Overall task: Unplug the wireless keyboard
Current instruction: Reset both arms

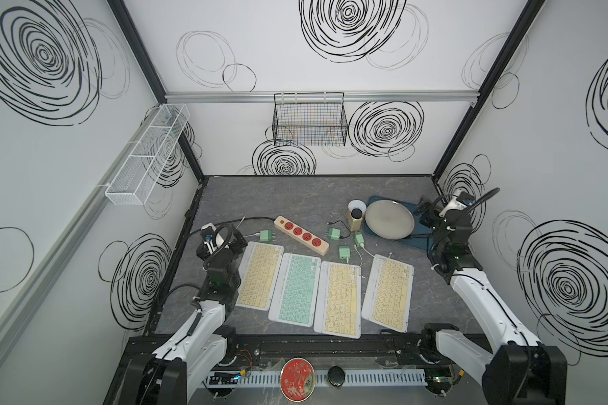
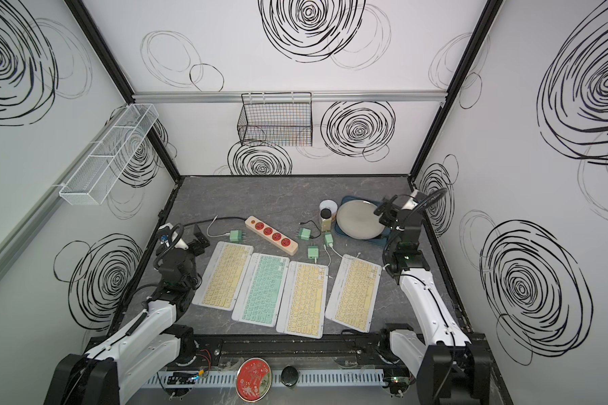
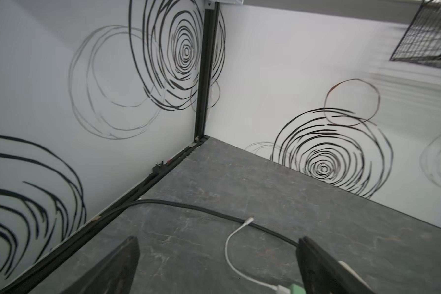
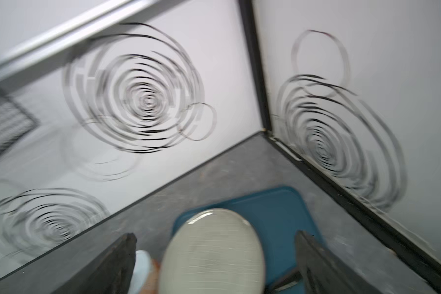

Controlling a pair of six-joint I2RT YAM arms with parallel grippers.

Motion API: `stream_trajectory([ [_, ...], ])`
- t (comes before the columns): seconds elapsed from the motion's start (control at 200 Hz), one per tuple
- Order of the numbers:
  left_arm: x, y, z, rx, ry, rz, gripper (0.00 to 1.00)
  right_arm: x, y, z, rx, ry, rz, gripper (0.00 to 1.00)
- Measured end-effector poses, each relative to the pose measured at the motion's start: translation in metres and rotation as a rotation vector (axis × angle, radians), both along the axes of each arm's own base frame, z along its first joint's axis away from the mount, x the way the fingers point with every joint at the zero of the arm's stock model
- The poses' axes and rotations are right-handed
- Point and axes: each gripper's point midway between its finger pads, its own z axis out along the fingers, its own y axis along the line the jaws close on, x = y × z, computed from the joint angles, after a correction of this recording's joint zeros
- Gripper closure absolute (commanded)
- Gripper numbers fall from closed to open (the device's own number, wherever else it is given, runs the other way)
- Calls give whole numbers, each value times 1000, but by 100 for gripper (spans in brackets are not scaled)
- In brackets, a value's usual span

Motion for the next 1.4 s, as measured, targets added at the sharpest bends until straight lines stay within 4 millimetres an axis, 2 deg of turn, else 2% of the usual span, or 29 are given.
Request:
stream_trajectory([
  [0.07,-8,12,-22,18,39,42,1,-23,-34,-57,15,108,-121,0],
  [0.105,-10,17,-30,25,60,58,1,-34,-43,-81,15,152,-153,0],
  [0.175,-7,25,-40,37,99,83,0,-50,-51,-117,2,229,-199,0],
  [0.255,1,30,-45,45,118,99,1,-54,-59,-138,-14,288,-245,0],
  [0.34,10,30,-42,57,127,96,1,-45,-65,-151,-24,338,-262,0],
  [0.4,13,27,-36,67,108,90,0,-36,-66,-151,-43,352,-253,0],
  [0.465,14,24,-31,72,86,83,1,-22,-57,-143,-80,343,-217,0],
  [0.55,13,21,-26,64,57,72,0,-1,-28,-131,-158,320,-124,0],
  [0.65,10,14,-23,49,1,30,0,13,1,-123,-203,285,-29,0],
  [0.75,11,7,-31,47,-1,-4,1,9,4,-120,-211,229,-4,0],
  [0.906,21,-3,-39,52,23,-61,1,-6,1,-137,-191,219,49,0],
  [1.061,28,-15,-40,73,25,-119,1,9,24,-131,-222,148,188,0],
  [1.176,33,-27,-42,99,28,-163,0,10,37,-139,-241,162,255,0],
  [1.286,37,-32,-51,115,61,-182,1,12,39,-136,-246,148,267,0],
  [1.396,44,-34,-44,125,46,-186,1,14,39,-134,-247,145,267,0],
])
